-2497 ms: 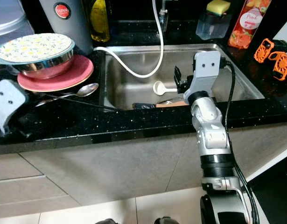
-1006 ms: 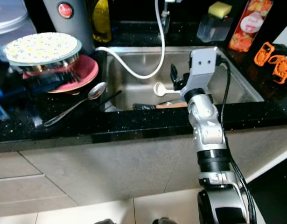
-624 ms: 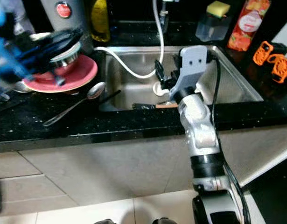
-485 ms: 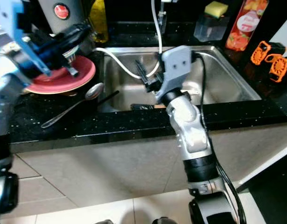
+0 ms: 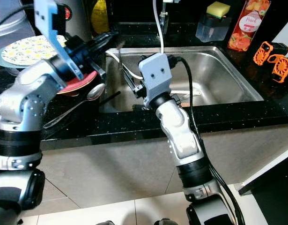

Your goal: Kitchen organization

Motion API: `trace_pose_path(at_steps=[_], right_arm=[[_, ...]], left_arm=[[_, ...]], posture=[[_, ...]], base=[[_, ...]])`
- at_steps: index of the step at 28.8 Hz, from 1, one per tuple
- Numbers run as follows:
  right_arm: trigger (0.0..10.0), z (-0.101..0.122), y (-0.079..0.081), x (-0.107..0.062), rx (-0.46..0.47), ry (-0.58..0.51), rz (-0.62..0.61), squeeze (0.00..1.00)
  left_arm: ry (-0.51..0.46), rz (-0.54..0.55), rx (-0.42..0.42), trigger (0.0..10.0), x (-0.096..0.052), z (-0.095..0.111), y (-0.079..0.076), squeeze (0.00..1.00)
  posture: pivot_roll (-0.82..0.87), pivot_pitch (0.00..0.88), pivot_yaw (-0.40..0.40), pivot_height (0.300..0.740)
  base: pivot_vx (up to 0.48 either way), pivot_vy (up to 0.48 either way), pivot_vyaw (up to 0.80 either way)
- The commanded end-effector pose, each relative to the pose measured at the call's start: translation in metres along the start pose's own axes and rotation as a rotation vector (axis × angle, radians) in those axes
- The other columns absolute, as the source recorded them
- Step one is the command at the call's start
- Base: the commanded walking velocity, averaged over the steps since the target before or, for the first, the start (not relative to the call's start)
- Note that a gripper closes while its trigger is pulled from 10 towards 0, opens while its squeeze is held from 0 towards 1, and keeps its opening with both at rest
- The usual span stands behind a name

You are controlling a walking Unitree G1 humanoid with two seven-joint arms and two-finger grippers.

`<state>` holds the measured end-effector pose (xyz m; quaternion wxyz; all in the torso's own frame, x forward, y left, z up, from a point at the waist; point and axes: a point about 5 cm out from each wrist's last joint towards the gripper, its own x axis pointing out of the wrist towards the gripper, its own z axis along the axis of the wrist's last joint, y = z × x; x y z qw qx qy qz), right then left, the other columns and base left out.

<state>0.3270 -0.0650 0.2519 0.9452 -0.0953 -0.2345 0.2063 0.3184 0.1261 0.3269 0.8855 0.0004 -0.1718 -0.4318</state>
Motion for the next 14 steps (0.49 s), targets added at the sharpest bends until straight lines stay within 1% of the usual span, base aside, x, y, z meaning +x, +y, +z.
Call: trace_pose_path(at_steps=[1,3,4,5,7,9,14], right_arm=[[10.0,-0.005,-0.009,-0.001,-0.008,0.027,-0.045,0.0],[10.0,-0.005,-0.008,-0.002,0.014,0.016,-0.032,0.0],[10.0,-0.005,-0.008,-0.002,0.014,0.016,-0.032,0.0],[10.0,-0.004,-0.005,-0.002,0.038,0.01,-0.012,0.0],[10.0,-0.005,-0.004,-0.002,0.04,0.011,-0.01,0.0],[10.0,-0.006,-0.003,-0.001,0.038,0.016,-0.015,0.0],[10.0,-0.006,-0.004,0.0,0.048,0.015,-0.029,0.0]], left_arm=[[-0.021,-0.082,-0.026,10.0,0.001,0.001,-0.015,0.0],[-0.032,-0.124,-0.053,10.0,0.0,0.001,-0.022,0.0],[-0.032,-0.124,-0.053,10.0,0.0,0.001,-0.022,0.0],[-0.038,-0.152,-0.083,10.0,0.0,0.0,-0.027,0.0],[-0.042,-0.163,-0.095,10.0,0.001,0.0,-0.03,0.0],[-0.054,-0.204,-0.108,10.0,0.0,0.001,-0.036,0.0],[-0.045,-0.206,-0.103,10.0,-0.002,0.0,-0.037,0.0]], posture=[[0.1,0.017,-0.002,0.74],[0.1,0.017,-0.002,0.74],[0.1,0.017,-0.002,0.74],[0.1,0.014,-0.008,0.74],[0.1,0.014,-0.008,0.74],[0.1,0.014,-0.008,0.74],[0.11,0.009,-0.01,0.74]], base=[[0.0,0.0,0.0],[0.0,0.0,0.0],[0.0,0.0,0.0],[0.0,0.0,0.0],[0.0,0.0,0.0],[0.0,0.0,0.0],[0.0,0.0,0.0]])
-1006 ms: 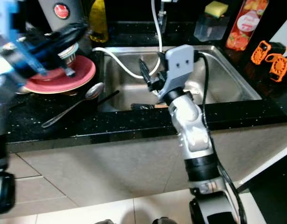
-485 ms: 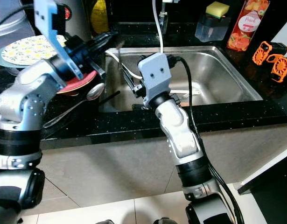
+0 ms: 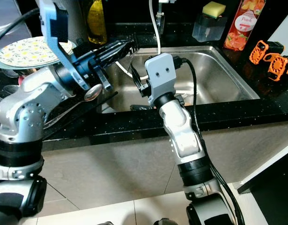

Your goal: Kitchen organization

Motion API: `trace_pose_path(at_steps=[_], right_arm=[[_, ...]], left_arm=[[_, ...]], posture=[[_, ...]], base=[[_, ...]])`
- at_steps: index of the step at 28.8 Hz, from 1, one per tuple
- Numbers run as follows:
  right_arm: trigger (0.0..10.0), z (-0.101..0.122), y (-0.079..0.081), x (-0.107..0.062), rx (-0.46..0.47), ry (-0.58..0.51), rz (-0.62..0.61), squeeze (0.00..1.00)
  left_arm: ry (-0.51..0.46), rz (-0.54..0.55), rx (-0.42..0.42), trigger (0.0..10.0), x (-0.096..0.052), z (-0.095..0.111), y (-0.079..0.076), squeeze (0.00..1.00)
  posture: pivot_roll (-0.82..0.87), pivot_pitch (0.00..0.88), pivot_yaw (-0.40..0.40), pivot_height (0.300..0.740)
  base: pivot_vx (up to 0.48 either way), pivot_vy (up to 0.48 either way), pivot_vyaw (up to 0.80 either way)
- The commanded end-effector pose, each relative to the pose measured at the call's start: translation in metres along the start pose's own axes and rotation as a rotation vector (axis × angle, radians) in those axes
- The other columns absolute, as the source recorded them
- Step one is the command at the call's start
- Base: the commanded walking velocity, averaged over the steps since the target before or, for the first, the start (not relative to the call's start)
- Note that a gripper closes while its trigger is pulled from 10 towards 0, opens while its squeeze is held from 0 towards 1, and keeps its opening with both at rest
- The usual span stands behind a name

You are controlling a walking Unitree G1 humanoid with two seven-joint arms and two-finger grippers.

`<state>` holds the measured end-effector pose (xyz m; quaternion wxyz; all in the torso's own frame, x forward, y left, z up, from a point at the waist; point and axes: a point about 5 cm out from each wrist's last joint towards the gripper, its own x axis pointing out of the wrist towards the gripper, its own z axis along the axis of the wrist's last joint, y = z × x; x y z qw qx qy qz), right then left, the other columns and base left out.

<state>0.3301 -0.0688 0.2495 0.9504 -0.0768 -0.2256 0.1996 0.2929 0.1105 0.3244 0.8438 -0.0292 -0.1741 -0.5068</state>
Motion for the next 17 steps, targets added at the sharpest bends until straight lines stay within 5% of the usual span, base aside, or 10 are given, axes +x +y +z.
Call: trace_pose_path(at_steps=[1,9,17], right_arm=[[10.0,-0.001,0.0,0.0,0.028,-0.006,0.004,0.0],[10.0,0.009,0.016,-0.007,0.093,-0.056,0.184,0.0],[10.0,0.004,0.015,-0.01,0.081,-0.033,0.193,0.0]], left_arm=[[-0.003,-0.043,-0.027,10.0,0.002,-0.004,-0.006,0.0],[0.015,-0.025,0.047,10.0,-0.004,-0.001,0.002,0.0],[0.014,-0.006,0.088,10.0,-0.01,0.006,0.006,0.0]], posture=[[0.11,0.009,-0.01,0.74],[0.1,0.004,-0.012,0.74],[0.1,0.003,-0.012,0.74]], base=[[0.0,0.0,0.0],[0.0,0.0,0.0],[0.0,0.0,0.0]])
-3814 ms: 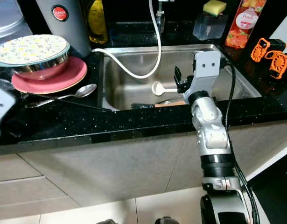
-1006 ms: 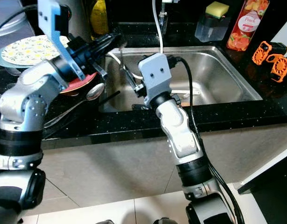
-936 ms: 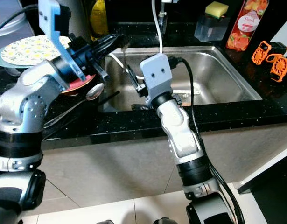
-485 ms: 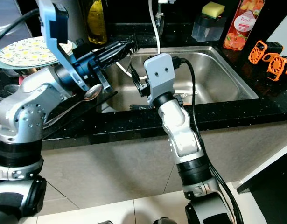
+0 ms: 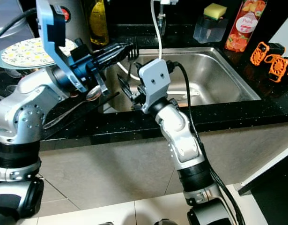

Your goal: Kitchen organization

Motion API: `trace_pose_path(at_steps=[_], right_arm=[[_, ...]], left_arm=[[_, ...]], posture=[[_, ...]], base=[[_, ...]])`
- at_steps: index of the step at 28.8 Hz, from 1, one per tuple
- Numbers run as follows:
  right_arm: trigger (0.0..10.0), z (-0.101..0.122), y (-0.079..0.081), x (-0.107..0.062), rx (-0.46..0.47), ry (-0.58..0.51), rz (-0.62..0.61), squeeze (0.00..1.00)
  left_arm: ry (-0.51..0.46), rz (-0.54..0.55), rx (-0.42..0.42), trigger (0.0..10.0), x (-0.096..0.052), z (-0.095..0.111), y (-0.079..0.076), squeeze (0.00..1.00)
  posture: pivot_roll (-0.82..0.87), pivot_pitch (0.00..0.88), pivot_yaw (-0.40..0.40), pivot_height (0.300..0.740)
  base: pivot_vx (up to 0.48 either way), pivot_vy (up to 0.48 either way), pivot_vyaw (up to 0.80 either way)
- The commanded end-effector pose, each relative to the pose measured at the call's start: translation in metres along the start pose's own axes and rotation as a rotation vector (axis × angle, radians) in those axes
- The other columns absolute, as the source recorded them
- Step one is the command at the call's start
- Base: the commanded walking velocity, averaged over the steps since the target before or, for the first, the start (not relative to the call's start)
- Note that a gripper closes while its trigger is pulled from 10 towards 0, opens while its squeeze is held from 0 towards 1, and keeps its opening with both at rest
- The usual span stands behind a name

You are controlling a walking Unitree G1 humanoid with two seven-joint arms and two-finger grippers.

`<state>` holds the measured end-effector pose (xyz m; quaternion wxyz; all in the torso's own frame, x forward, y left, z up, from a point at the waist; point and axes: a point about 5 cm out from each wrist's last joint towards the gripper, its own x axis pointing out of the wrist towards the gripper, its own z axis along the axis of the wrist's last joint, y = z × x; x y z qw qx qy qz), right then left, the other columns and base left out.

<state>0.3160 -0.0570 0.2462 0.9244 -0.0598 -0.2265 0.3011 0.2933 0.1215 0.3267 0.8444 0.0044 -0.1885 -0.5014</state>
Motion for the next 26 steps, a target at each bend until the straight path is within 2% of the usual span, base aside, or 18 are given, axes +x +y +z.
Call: trace_pose_path(at_steps=[1,6,7,8,9,10,11,13,14,15,17,18,26], right_arm=[[10.0,0.0002,-0.0012,-0.0018,0.008,0.001,-0.004,0.0],[10.0,0.0015,-0.0043,0.0002,0.021,-0.005,-0.026,0.0],[7.7,0.0015,-0.0047,0.0001,0.022,-0.005,-0.028,0.0],[7.7,0.0015,-0.005,0.0,0.023,-0.005,-0.029,0.0],[7.1,0.0014,-0.0053,0.0,0.023,-0.004,-0.03,0.0],[7.1,0.0014,-0.0053,0.0,0.023,-0.004,-0.03,0.0],[5.4,0.0013,-0.0056,0.0,0.024,-0.003,-0.031,0.0],[4.2,0.0014,-0.0058,-0.0002,0.028,-0.003,-0.033,0.0],[4.2,0.0014,-0.0058,-0.0002,0.028,-0.003,-0.033,0.0],[1.8,0.0015,-0.0059,-0.0002,0.03,-0.004,-0.037,0.0],[1.8,0.0016,-0.006,-0.0002,0.031,-0.004,-0.039,0.0],[0.0,0.0018,-0.0062,-0.0003,0.032,-0.006,-0.042,0.0],[0.0,0.0018,-0.0076,-0.0011,0.032,-0.008,-0.052,0.0]], left_arm=[[0.0,-0.005,0.006,10.0,-0.0014,0.0014,-0.0004,0.0],[-0.001,-0.027,0.0,10.0,0.0014,-0.0012,-0.0045,0.0],[-0.001,-0.029,-0.002,10.0,0.0016,-0.0018,-0.0046,0.0],[-0.001,-0.03,-0.002,10.0,0.0018,-0.0023,-0.0045,0.0],[-0.002,-0.033,-0.007,10.0,0.0021,-0.0027,-0.0046,0.0],[-0.002,-0.033,-0.007,10.0,0.0021,-0.0027,-0.0046,0.0],[-0.005,-0.035,-0.013,10.0,0.0024,-0.0031,-0.0045,0.0],[-0.008,-0.039,-0.025,10.0,0.0034,-0.0046,-0.0046,0.0],[-0.008,-0.039,-0.025,10.0,0.0034,-0.0046,-0.0046,0.0],[-0.009,-0.042,-0.03,10.0,0.0044,-0.0054,-0.0051,0.0],[-0.009,-0.043,-0.028,10.0,0.005,-0.0057,-0.0054,0.0],[-0.01,-0.043,-0.029,10.0,0.0052,-0.0055,-0.0053,0.0],[-0.013,-0.048,-0.032,10.0,0.0054,-0.0054,-0.0051,0.0]], posture=[[0.1,0.003,-0.012,0.74],[0.1,0.006,-0.011,0.74],[0.1,0.006,-0.011,0.74],[0.1,0.006,-0.011,0.74],[0.1,0.006,-0.01,0.74],[0.1,0.006,-0.01,0.74],[0.1,0.007,-0.01,0.74],[0.09,0.007,-0.009,0.74],[0.09,0.007,-0.009,0.74],[0.09,0.008,-0.008,0.74],[0.09,0.008,-0.008,0.74],[0.09,0.008,-0.007,0.74],[0.09,0.009,-0.007,0.74]], base=[[0.0,0.0,0.0],[0.0,0.0,0.0],[0.0,0.0,0.0],[0.0,0.0,0.0],[0.0,0.0,0.0],[0.0,0.0,0.0],[0.0,0.0,0.0],[0.0,0.0,0.0],[0.0,0.0,0.0],[0.0,0.0,0.0],[0.0,0.0,0.0],[0.0,0.0,0.0],[0.0,0.0,0.0]])
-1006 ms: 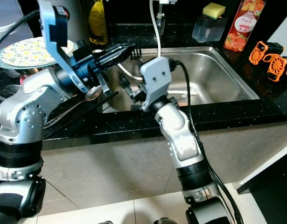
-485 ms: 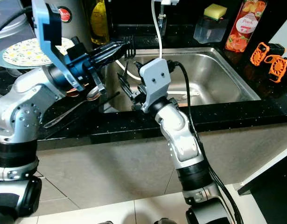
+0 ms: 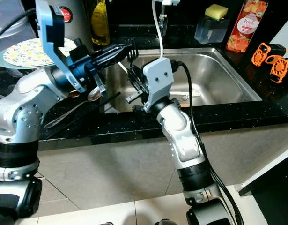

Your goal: Kitchen organization

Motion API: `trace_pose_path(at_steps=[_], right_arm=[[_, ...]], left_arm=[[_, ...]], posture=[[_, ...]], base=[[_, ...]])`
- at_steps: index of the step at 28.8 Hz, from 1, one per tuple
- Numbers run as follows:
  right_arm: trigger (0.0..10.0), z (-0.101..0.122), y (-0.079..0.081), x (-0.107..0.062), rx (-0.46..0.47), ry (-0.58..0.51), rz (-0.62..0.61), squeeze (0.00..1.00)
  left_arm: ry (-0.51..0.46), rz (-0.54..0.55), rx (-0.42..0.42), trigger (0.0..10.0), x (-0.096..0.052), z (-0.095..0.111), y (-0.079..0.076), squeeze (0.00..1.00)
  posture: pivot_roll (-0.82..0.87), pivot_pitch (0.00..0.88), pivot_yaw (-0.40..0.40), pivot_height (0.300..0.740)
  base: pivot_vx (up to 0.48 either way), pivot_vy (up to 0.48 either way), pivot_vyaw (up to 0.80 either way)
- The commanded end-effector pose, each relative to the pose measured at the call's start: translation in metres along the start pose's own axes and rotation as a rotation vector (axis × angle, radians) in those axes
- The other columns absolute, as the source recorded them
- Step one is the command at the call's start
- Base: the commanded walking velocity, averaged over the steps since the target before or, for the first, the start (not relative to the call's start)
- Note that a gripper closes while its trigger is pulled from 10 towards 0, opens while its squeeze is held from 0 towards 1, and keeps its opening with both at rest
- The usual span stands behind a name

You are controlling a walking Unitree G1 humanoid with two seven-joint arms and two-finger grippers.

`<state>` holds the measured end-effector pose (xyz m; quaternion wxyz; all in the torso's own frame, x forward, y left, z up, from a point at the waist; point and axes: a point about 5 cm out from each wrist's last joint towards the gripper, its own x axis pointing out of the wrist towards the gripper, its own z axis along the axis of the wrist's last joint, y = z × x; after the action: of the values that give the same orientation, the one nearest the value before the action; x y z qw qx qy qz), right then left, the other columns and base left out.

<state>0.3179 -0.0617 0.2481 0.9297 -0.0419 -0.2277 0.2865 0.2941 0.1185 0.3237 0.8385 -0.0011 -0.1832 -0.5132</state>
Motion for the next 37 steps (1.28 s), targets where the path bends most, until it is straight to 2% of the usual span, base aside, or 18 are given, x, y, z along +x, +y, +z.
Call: trace_pose_path(at_steps=[1,5,6,7,8,14,16,18,22,23,26,29,30,31,32,35,36,37], right_arm=[[0.0,0.001,-0.002,0.0,0.006,0.001,-0.013,0.0],[0.0,0.0,-0.003,0.0,0.004,0.007,-0.021,0.0],[2.8,-0.001,-0.003,0.0,0.003,0.012,-0.024,0.0],[2.8,-0.001,-0.004,0.0,0.002,0.015,-0.026,0.0],[10.0,-0.002,-0.004,0.0,-0.002,0.023,-0.035,0.0],[10.0,-0.01,-0.01,0.002,-0.03,0.074,-0.081,0.0],[10.0,-0.02,-0.019,0.001,-0.062,0.144,-0.145,0.0],[10.0,-0.035,-0.033,-0.002,-0.074,0.249,-0.236,0.0],[10.0,-0.048,-0.043,-0.006,-0.065,0.334,-0.302,0.0],[10.0,-0.061,-0.052,-0.009,-0.07,0.412,-0.354,0.0],[10.0,-0.065,-0.054,-0.01,-0.075,0.435,-0.365,0.0],[10.0,-0.082,-0.055,-0.016,-0.108,0.514,-0.37,0.0],[10.0,-0.09,-0.054,-0.02,-0.112,0.549,-0.366,0.56],[10.0,-0.092,-0.053,-0.021,-0.111,0.557,-0.364,0.56],[10.0,-0.094,-0.053,-0.022,-0.111,0.562,-0.359,1.0],[10.0,-0.094,-0.055,-0.023,-0.1,0.557,-0.367,1.0],[10.0,-0.094,-0.056,-0.023,-0.099,0.554,-0.372,1.0],[10.0,-0.091,-0.061,-0.023,-0.103,0.541,-0.398,1.0]], left_arm=[[-0.014,-0.024,-0.012,10.0,0.004,-0.002,-0.004,0.0],[0.015,-0.017,0.017,10.0,0.004,-0.005,-0.005,0.0],[0.026,-0.019,0.028,10.0,0.004,-0.006,-0.005,0.0],[0.032,-0.021,0.033,10.0,0.004,-0.007,-0.005,0.0],[0.039,-0.016,0.019,10.0,0.003,-0.008,-0.005,1.0],[0.043,0.022,0.011,10.0,0.0,-0.008,0.0,1.0],[0.026,0.044,0.034,10.0,-0.005,-0.003,0.003,0.0],[0.021,0.084,0.062,10.0,-0.017,0.005,0.009,0.0],[0.032,0.165,0.091,10.0,-0.027,0.009,0.019,0.0],[0.089,0.288,0.123,10.0,-0.035,0.006,0.032,0.0],[0.122,0.343,0.139,10.0,-0.038,0.003,0.038,0.0],[0.261,0.561,0.206,10.0,-0.047,-0.012,0.056,0.0],[0.285,0.635,0.233,10.0,-0.05,-0.013,0.06,0.0],[0.294,0.654,0.248,10.0,-0.051,-0.013,0.061,0.0],[0.308,0.664,0.265,10.0,-0.052,-0.013,0.061,0.0],[0.439,0.699,0.344,10.0,-0.059,-0.022,0.064,0.0],[0.462,0.702,0.356,10.0,-0.06,-0.024,0.064,0.0],[0.478,0.719,0.329,10.0,-0.06,-0.028,0.065,0.0]], posture=[[0.09,0.009,-0.007,0.74],[0.09,0.007,-0.006,0.74],[0.09,0.006,-0.006,0.74],[0.09,0.006,-0.006,0.74],[0.09,0.004,-0.007,0.74],[0.1,0.002,-0.007,0.74],[0.1,0.005,-0.006,0.74],[0.1,0.01,-0.007,0.74],[0.1,0.012,-0.007,0.74],[0.11,0.014,-0.011,0.74],[0.11,0.014,-0.011,0.74],[0.13,0.011,-0.026,0.74],[0.13,0.01,-0.032,0.74],[0.13,0.01,-0.032,0.74],[0.14,0.008,-0.034,0.74],[0.14,0.008,-0.035,0.74],[0.14,0.008,-0.035,0.74],[0.14,0.004,-0.03,0.74]], base=[[0.0,0.0,0.0],[0.0,0.0,0.0],[0.0,0.0,0.0],[0.0,0.0,0.0],[0.0,0.0,0.0],[0.0,0.0,0.0],[0.0,0.0,0.0],[0.0,0.0,0.0],[0.0,0.0,0.0],[0.0,0.0,0.0],[0.0,0.0,0.0],[0.0,0.0,0.0],[0.0,0.0,0.0],[0.0,0.0,0.0],[0.0,0.0,0.0],[0.0,0.0,0.0],[0.0,0.0,0.0],[0.0,0.0,0.0]])
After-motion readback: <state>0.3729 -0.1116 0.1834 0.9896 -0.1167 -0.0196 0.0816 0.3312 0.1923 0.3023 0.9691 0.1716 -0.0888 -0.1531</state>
